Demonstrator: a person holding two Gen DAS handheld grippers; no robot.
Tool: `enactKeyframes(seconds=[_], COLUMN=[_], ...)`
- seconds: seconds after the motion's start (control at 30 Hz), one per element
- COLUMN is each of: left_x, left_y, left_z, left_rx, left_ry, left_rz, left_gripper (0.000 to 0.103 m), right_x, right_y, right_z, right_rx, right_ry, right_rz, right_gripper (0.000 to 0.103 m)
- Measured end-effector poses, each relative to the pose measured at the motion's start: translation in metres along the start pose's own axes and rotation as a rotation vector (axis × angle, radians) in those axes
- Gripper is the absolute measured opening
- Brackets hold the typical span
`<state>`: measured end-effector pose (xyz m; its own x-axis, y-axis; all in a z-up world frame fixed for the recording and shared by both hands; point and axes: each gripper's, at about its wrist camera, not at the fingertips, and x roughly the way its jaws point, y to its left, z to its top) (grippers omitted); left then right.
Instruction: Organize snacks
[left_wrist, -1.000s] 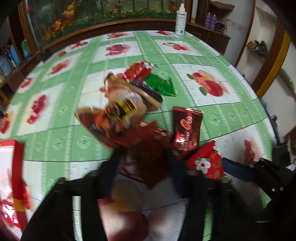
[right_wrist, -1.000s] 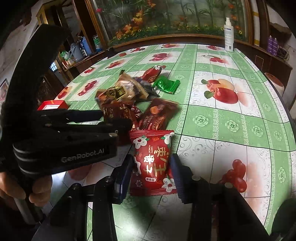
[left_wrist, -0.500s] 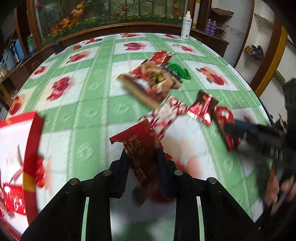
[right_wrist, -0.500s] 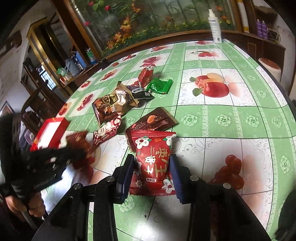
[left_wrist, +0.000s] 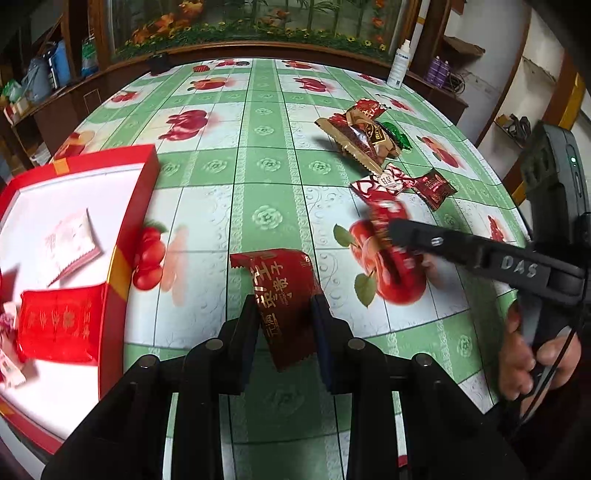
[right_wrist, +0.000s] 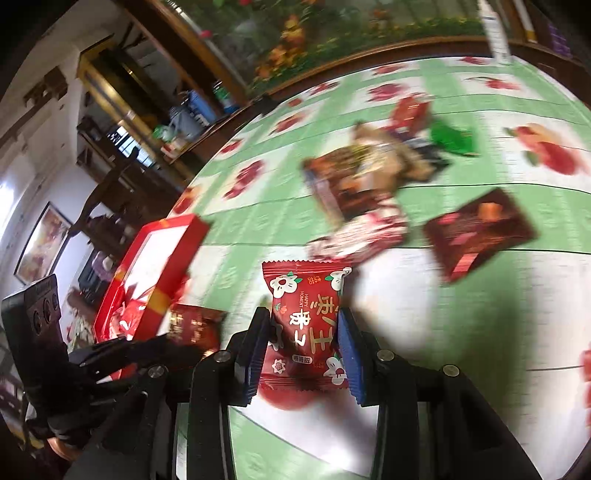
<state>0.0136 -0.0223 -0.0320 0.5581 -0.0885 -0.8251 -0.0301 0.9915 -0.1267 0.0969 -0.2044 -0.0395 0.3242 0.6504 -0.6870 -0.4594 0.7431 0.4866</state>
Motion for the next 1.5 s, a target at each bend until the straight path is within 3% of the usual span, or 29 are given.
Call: enactKeyframes(seconds=[0.37,0.73,0.87,1.27,1.5], left_x=[-0.010,-0.022,-0.026,-0.025,-0.038], left_y=[0.008,0.017,0.017,0.022,0.025], left_z=[-0.007,-0.006,-0.006,-0.006,-0.004], left_rx=[-0.007,-0.024,-0.021,-0.030,-0.034], left_ry=[-0.038,-0.091,-0.108,-0.127,-0.155], left_rz=[-0.026,-0.032,-0.034,-0.039,-0.042], left_gripper=[0.021,0.011,0.003,0.002,0.002], right_x=[0.018,0.009,0.006,0.008,0.003], right_y=[0.023,0.022,0.024,0.034,0.047], right_z=[-0.003,-0.002,-0.002,-0.002,-0.003], right_rx=[0.008,0.019,0.005,-0.025,-0.055], right_ry=[0.005,-0.043,-0.056,-0.067,-0.107], right_rz=[0.037,0.062,0.069,0.083,0.137], right_gripper=[0.038,0.038,0.038,0.038,0.038])
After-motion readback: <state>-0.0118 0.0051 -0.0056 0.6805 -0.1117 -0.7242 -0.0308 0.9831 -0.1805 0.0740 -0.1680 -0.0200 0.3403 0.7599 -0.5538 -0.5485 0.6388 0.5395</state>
